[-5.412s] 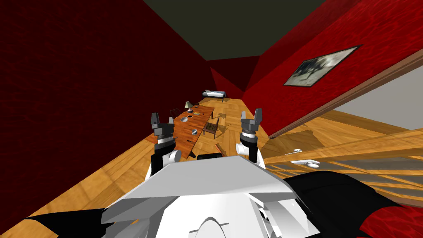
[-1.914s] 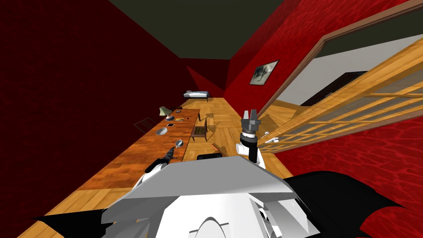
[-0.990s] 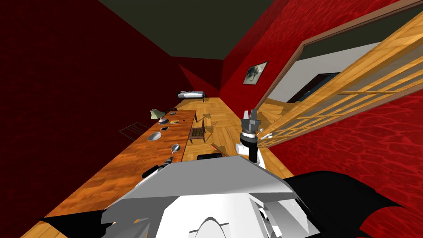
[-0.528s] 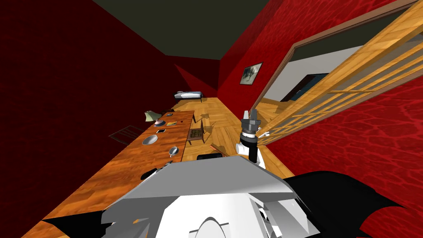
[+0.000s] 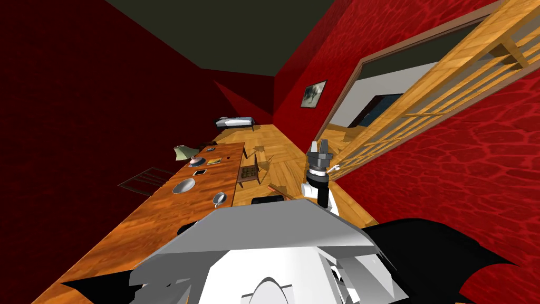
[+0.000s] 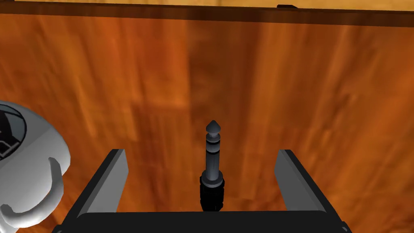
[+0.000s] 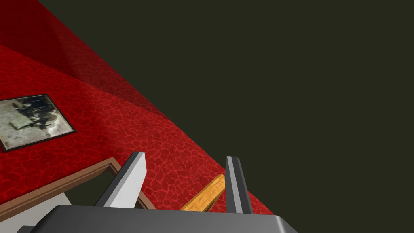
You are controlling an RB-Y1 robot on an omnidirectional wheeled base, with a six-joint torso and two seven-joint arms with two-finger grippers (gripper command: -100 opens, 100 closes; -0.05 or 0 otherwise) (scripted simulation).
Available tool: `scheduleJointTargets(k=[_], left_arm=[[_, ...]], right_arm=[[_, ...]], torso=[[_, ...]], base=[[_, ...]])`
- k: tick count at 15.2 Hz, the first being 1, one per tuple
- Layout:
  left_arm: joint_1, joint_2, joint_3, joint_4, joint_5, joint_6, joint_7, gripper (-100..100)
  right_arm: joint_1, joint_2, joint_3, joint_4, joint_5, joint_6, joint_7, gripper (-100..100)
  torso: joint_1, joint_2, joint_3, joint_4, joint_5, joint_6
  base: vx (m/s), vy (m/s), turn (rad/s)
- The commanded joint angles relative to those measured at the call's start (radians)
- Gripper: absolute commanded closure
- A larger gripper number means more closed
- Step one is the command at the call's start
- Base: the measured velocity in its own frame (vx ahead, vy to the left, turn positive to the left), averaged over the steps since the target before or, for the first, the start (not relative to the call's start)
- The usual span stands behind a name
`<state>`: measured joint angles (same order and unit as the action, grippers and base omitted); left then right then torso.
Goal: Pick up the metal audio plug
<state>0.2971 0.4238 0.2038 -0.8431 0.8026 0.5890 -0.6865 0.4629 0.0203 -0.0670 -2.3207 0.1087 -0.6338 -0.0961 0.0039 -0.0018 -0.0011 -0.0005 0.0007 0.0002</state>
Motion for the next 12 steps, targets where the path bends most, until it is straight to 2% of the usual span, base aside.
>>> scheduleJointTargets(k=[1, 3, 5, 6, 9, 11, 12], left_arm=[[-0.008, 0.000, -0.001, 0.035, 0.005, 0.024, 0.009, -100], [-0.024, 0.001, -0.003, 0.084, 0.021, 0.037, 0.008, -100], [-0.025, 0.003, -0.002, 0.082, 0.025, 0.029, -0.003, -100], [-0.049, -0.021, -0.010, 0.116, -0.008, 0.001, 0.032, -100], [-0.072, -0.045, -0.017, 0.149, -0.040, -0.031, 0.063, -100], [-0.084, -0.057, -0.021, 0.166, -0.056, -0.047, 0.079, -100], [-0.078, -0.050, -0.019, 0.158, -0.045, -0.037, 0.064, -100]], right_arm=[[0.000, 0.000, 0.000, 0.000, 0.000, 0.000, 0.000, 0], [0.000, 0.000, 0.000, 0.000, 0.000, 0.000, 0.000, 0], [0.000, 0.000, 0.000, 0.000, 0.000, 0.000, 0.000, 0], [0.000, 0.000, 0.000, 0.000, 0.000, 0.000, 0.000, 0], [0.000, 0.000, 0.000, 0.000, 0.000, 0.000, 0.000, 0], [0.000, 0.000, 0.000, 0.000, 0.000, 0.000, 0.000, 0], [0.000, 0.000, 0.000, 0.000, 0.000, 0.000, 0.000, 0]], torso=[[0.000, 0.000, 0.000, 0.000, 0.000, 0.000], [0.002, 0.001, 0.001, 0.000, 0.000, 0.000], [0.006, 0.001, 0.001, 0.000, 0.001, 0.000], [0.004, 0.001, 0.001, 0.000, 0.001, 0.000], [0.000, 0.004, 0.002, 0.001, 0.000, 0.000], [0.000, 0.005, 0.003, 0.001, 0.000, 0.000], [-0.001, 0.005, 0.003, 0.001, 0.000, 0.000]], base=[[0.004, 0.079, -0.145], [-0.001, 0.122, -0.139], [0.001, 0.140, -0.075], [-0.023, 0.071, -0.083], [-0.054, 0.067, -0.085], [-0.059, 0.056, -0.054], [-0.029, 0.029, -0.019]])
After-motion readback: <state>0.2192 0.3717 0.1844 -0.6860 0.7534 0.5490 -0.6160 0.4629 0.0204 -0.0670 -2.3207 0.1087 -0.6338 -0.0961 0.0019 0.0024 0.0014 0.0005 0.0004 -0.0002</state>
